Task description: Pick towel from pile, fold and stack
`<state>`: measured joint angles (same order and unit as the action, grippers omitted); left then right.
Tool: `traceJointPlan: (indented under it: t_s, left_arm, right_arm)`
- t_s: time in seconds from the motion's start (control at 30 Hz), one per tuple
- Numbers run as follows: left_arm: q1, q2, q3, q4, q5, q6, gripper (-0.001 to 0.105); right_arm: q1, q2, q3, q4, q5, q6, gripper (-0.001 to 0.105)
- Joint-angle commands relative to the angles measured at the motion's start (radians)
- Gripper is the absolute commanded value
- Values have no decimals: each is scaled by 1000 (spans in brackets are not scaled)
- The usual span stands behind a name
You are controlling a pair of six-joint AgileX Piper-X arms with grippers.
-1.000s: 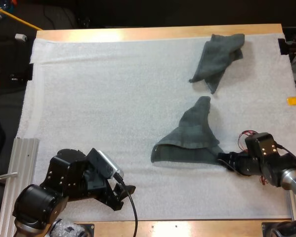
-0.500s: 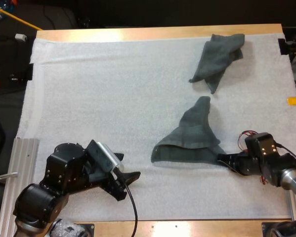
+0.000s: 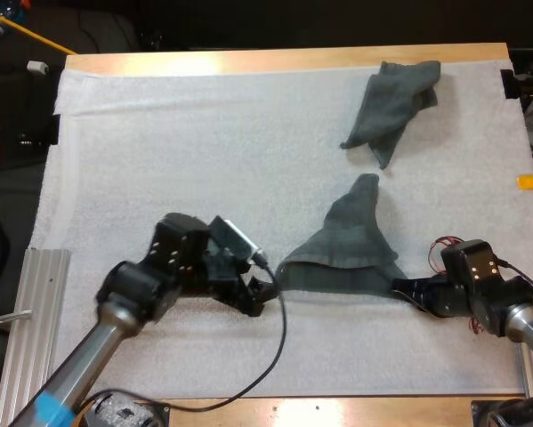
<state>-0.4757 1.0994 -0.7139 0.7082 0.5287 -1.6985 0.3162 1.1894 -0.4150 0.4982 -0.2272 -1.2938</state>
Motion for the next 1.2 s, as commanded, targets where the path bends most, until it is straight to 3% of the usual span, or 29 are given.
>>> traceJointPlan:
  t_s: [0.0, 0.33, 0.73, 0.8, 1.0, 1.17]
  left_arm:
    - [-12, 38, -1, -34, 2, -3, 66]
    - [-19, 324, -1, -192, -2, -32, 66]
    - [-19, 474, -1, -246, -1, -32, 66]
    - [-19, 490, -1, -248, 1, -32, 62]
    - [-19, 509, -4, -244, 1, -36, 32]
    - [-19, 509, -6, -244, 15, -89, 6]
  right_arm:
    - [-2, -8, -3, 9, 10, -13, 0]
    - [-2, -8, -3, 9, 25, -13, 0]
    - [-2, -8, -3, 9, 25, -13, 0]
    - [-2, -8, -3, 9, 25, -13, 0]
    - [-2, -8, -3, 9, 22, -13, 0]
    - [-2, -8, -3, 9, 22, -13, 0]
